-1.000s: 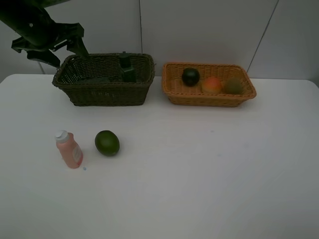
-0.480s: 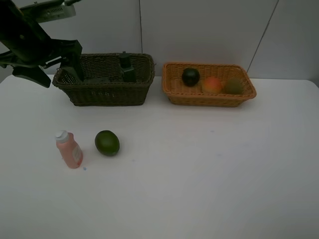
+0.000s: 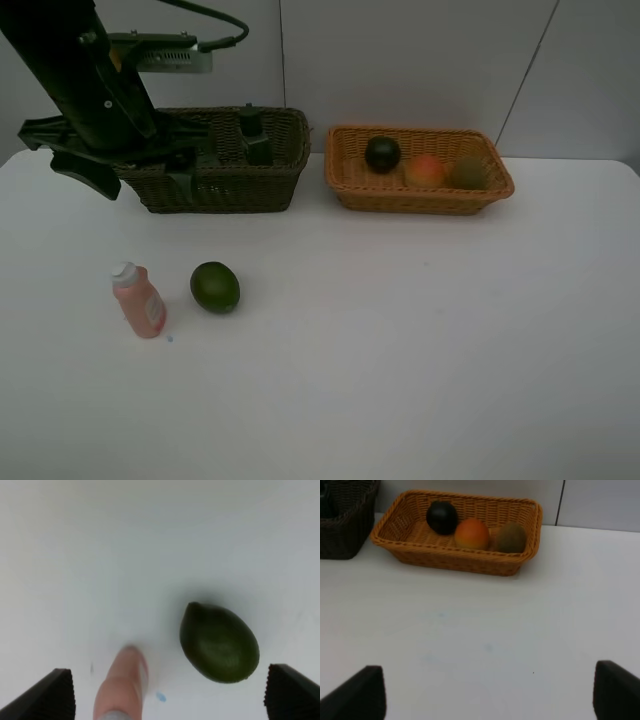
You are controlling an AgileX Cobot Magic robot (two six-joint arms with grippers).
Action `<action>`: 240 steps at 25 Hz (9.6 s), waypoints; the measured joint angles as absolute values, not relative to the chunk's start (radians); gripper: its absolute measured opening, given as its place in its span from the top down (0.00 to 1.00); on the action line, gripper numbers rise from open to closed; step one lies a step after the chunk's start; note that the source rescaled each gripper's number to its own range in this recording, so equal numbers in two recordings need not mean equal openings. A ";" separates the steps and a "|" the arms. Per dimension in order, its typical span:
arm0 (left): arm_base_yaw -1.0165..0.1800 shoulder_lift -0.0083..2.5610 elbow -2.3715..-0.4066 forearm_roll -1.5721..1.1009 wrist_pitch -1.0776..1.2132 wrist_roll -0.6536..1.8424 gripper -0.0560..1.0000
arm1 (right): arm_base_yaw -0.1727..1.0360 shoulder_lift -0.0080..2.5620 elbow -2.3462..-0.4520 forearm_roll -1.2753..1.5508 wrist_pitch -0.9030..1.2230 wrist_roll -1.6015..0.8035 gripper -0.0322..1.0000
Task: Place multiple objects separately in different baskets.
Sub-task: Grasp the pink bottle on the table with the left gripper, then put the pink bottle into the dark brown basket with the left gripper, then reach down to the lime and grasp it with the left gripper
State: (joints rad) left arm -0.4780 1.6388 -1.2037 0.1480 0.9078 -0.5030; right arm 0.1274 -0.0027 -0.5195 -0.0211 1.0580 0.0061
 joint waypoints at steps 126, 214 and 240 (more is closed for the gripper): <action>-0.486 1.663 -1.048 0.304 0.799 -0.824 0.93 | 0.127 -0.003 -0.519 -0.021 1.058 0.006 0.00; -0.219 1.953 -1.319 0.463 0.152 -0.659 0.00 | 0.127 -0.003 -0.519 -0.021 1.058 0.006 0.00; -0.303 1.764 -1.324 0.427 0.405 -0.653 0.00 | 0.127 -0.003 -0.519 -0.021 1.058 0.006 0.00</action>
State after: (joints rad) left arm -0.3031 1.7640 -1.3240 0.4271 0.4052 -0.6531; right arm 0.1274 -0.0027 -0.5195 -0.0211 1.0580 0.0061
